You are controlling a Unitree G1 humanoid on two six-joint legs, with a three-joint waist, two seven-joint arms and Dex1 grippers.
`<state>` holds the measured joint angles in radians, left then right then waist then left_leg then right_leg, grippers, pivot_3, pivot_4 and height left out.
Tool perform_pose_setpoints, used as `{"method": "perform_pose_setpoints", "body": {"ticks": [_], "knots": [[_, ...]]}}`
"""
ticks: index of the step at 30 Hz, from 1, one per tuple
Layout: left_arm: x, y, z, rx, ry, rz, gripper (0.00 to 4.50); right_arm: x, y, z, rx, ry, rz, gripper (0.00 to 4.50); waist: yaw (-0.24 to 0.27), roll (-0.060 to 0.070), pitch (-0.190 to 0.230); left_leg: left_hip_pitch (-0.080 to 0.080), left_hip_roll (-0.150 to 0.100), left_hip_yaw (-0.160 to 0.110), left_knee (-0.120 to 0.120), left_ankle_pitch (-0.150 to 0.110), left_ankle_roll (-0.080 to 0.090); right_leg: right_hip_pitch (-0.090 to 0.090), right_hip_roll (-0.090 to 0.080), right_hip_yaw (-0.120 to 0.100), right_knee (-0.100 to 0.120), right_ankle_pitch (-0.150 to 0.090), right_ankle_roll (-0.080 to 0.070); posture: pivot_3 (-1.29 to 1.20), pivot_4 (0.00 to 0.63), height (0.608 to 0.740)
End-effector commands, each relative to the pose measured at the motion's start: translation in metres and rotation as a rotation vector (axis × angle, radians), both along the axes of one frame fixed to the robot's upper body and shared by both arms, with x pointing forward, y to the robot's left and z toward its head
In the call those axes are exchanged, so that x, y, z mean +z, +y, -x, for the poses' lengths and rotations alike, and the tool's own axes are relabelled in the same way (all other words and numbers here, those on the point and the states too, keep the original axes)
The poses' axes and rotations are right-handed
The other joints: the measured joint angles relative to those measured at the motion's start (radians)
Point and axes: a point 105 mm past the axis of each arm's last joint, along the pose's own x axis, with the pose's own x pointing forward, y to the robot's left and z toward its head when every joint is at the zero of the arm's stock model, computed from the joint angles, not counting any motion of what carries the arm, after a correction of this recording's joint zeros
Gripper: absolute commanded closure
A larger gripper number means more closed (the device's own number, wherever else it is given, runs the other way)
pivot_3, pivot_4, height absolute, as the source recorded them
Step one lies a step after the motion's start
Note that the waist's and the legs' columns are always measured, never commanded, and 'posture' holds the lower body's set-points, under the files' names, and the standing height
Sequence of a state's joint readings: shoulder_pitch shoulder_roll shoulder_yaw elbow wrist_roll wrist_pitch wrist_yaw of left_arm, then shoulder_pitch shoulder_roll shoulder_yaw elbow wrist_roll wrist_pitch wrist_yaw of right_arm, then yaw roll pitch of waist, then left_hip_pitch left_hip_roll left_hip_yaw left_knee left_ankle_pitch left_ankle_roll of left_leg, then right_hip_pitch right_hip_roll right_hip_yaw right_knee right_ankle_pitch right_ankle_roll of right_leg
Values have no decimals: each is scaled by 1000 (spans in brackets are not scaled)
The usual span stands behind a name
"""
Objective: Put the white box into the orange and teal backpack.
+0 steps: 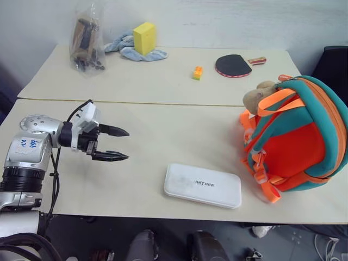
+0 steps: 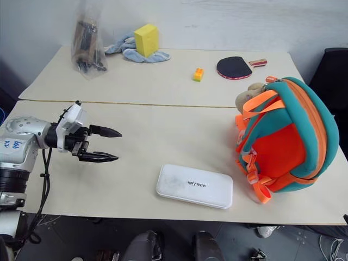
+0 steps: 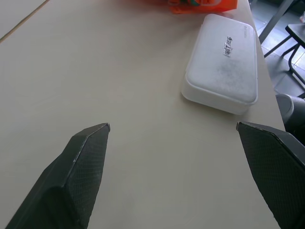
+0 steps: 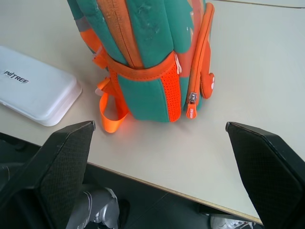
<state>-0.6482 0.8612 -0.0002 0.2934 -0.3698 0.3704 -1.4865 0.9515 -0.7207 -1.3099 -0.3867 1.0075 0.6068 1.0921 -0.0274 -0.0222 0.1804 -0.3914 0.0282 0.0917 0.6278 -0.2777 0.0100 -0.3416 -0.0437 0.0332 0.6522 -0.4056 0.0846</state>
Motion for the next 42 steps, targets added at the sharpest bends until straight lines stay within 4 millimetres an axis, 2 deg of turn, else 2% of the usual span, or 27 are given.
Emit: {"method": "perform_pose_setpoints", "body": {"ticks": [1, 10, 12, 14, 17, 18, 19, 21, 24, 28, 31, 34, 42], "knots": [[10, 0, -1, -4, -37, 20, 28, 5, -1, -2, -12, -22, 17, 0, -1, 0, 0, 0, 0, 0, 0, 0, 0, 0, 0, 0, 0, 0, 0, 0, 150, 740], [1, -2, -6, 33, -43, -6, 28, 3, -3, -5, -31, -10, 70, 0, -1, 0, 0, 1, 0, 0, 1, 0, 0, 1, 0, 0, 1, 0, 0, 0, 150, 740], [-2, -4, -4, 26, -31, -6, 28, 0, 6, -6, 4, 9, 87, 0, -1, 0, 0, 1, 0, 0, 1, 0, 0, 1, 0, 0, 1, 0, 0, 0, 150, 740], [-7, -9, 2, -2, -13, -9, 28, -4, 22, -9, 73, 26, 90, 0, -2, 0, 0, 1, 0, 0, 1, 0, 0, 0, 1, 0, 1, 0, 0, 0, 150, 740], [-24, -16, 12, -52, 23, -57, 0, -14, 47, -20, 156, 39, 110, 602, -3, 0, 0, 1, 1, 0, 1, 2, -3, 0, 1, 0, 2, 0, 0, 0, 150, 740], [-34, -18, 15, -67, 25, -99, 420, -20, 57, -24, 193, 53, 111, 959, -3, 0, 0, 1, 1, 0, 1, 2, -3, 0, 1, 0, 2, 0, 0, 0, 150, 740], [-40, -19, 18, -79, 25, -127, 641, -26, 66, -26, 229, 71, 112, 1310, -3, 0, 0, 1, 1, 0, 1, 2, -3, 1, 1, 0, 2, 0, 0, 0, 150, 740], [-46, -23, 20, -87, 33, -142, 1246, -37, 83, -29, 308, 104, 115, 2002, -2, 0, 0, 1, 1, 0, 2, 2, -3, 0, 1, 1, 3, 0, 0, 0, 150, 740], [-49, -30, 18, -81, 32, -138, 2183, -51, 92, -35, 366, 137, 136, 3055, 0, -1, 0, 1, 1, 0, 3, 2, -3, 0, 1, 0, 3, 0, 0, 0, 150, 740], [-55, -42, 22, -107, 27, -127, 3488, -69, 104, -59, 457, 148, 161, 4478, -1, -2, 0, 1, 0, 0, 5, 3, -2, 2, 1, 1, 4, 0, 1, 0, 150, 740], [-59, -52, 24, -124, 31, -116, 4427, -80, 111, -76, 494, 154, 187, 4500, -2, -1, 0, 1, 0, 0, 6, 3, -3, 1, 1, 1, 6, 0, 1, 0, 150, 740], [-67, -61, 24, -126, 26, -139, 4469, -91, 117, -89, 523, 170, 243, 4500, 0, -1, 0, 1, 0, 0, 6, 4, -4, 0, 2, 1, 7, 0, 1, 0, 150, 740], [-73, -72, 23, -131, 17, -117, 4469, -100, 134, -118, 555, 150, 266, 4500, 0, -1, 0, 1, 0, 0, 10, 4, -4, 1, 2, 1, 8, 0, 1, 0, 150, 740]]}}
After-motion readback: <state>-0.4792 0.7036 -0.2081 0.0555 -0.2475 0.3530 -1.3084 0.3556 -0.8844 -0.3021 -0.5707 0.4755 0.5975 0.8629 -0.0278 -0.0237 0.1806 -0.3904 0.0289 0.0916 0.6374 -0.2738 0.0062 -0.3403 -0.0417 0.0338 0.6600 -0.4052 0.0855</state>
